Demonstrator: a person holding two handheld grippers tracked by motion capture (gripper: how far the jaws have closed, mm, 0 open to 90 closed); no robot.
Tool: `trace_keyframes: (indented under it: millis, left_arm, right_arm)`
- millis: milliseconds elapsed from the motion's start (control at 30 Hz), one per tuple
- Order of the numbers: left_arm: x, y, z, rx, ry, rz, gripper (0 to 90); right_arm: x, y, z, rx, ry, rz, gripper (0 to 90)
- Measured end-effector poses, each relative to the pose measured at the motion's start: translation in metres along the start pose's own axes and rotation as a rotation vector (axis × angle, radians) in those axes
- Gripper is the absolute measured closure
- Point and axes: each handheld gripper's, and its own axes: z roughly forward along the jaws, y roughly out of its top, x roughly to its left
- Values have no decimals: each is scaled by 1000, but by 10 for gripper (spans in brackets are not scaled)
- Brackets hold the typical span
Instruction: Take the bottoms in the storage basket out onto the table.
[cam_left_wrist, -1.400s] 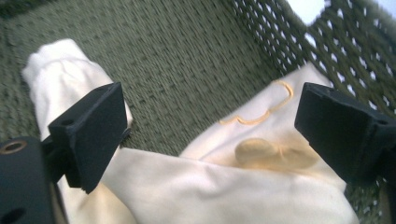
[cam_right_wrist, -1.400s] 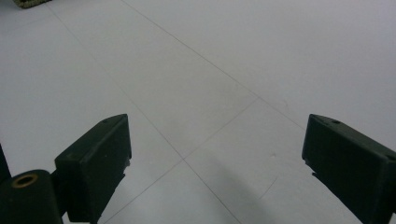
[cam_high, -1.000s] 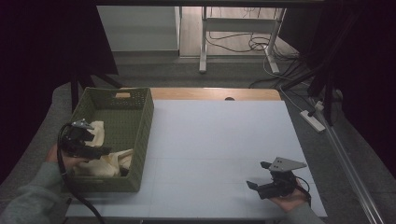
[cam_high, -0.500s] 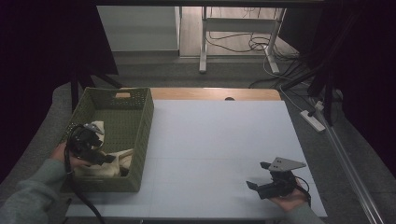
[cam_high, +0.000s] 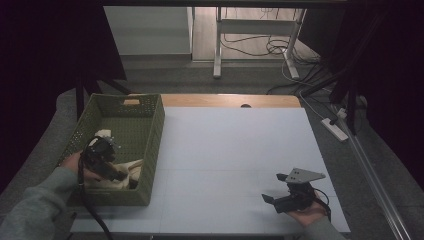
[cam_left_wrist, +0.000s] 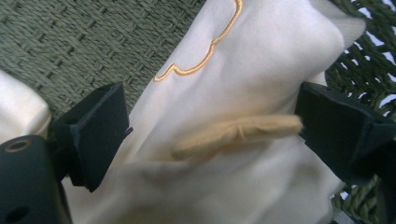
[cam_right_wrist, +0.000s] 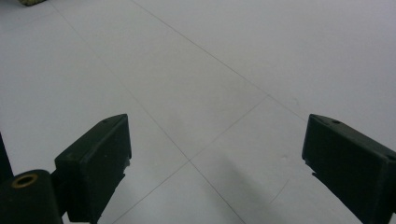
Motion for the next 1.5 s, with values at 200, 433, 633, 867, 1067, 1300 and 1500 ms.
trace_keyframes:
  millis: [200, 433, 633, 867, 1067, 1300, 1500]
  left_arm:
    - [-1, 7, 10, 63, -19, 14, 112]
    - [-2, 13, 20, 123, -15, 27, 116]
    - [-2, 17, 30, 174, -22, 29, 117]
    - [-3, 21, 39, 228, -16, 40, 155]
    - [-1, 22, 42, 244, -28, 46, 272]
    - [2, 20, 38, 211, -53, 34, 439]
    - [3, 18, 31, 172, -44, 36, 510]
  right_arm:
    - [-1, 0, 0, 0, -1, -1, 85]
    - [-1, -1, 0, 1, -3, -1, 85]
    - [-1, -1, 0, 4, -5, 1, 85]
    - [-1, -1, -1, 4, -6, 0, 85]
    - [-1, -1, -1, 3, -7, -3, 85]
    - [-1, -1, -1, 3, -11, 1, 86]
    - [-1, -1, -1, 6, -15, 4, 86]
